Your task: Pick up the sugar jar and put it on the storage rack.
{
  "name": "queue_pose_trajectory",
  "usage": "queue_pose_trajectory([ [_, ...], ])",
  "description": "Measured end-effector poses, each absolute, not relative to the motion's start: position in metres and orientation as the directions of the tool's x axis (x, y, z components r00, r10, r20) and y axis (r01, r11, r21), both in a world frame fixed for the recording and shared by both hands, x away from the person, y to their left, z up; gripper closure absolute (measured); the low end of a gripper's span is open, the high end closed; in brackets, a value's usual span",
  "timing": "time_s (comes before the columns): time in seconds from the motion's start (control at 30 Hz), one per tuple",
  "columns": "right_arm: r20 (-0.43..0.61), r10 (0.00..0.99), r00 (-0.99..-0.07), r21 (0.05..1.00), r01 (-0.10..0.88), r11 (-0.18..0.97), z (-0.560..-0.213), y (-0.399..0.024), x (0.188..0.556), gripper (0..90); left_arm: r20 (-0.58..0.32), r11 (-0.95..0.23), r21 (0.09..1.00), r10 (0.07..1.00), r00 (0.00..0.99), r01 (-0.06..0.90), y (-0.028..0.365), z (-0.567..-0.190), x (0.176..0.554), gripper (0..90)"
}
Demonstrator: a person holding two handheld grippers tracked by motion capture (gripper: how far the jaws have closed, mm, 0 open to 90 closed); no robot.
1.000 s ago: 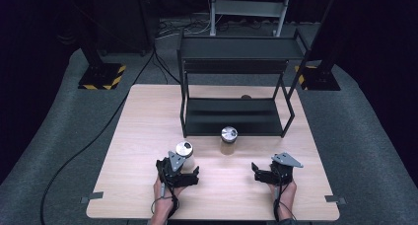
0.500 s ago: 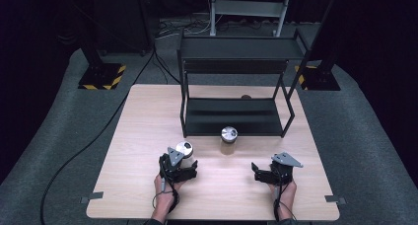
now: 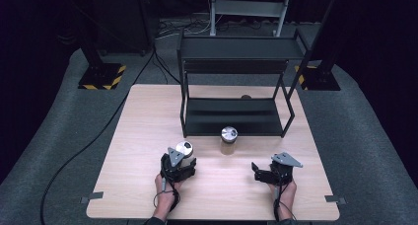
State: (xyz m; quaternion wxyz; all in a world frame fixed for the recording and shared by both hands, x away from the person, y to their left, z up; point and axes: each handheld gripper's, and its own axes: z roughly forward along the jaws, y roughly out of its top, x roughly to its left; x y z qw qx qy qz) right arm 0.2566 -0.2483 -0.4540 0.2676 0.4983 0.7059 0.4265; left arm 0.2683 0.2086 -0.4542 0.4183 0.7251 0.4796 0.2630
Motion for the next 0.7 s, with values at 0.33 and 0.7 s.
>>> queue_pose_trajectory([
  [0.33, 0.045, 0.931, -0.362, 0.87, 0.473, 0.142, -0.4543, -0.2482, 0.2564, 0.5, -0.008, -0.206, 0.858, 0.91, 0.414, 0.47, 0.2066, -0.4532, 0.2695, 29.9],
  [0.7, 0.047, 0.931, -0.361, 0.87, 0.472, 0.139, -0.4544, -0.2485, 0.2562, 0.5, -0.012, -0.203, 0.864, 0.907, 0.421, 0.462, 0.2063, -0.445, 0.2749, 29.9],
])
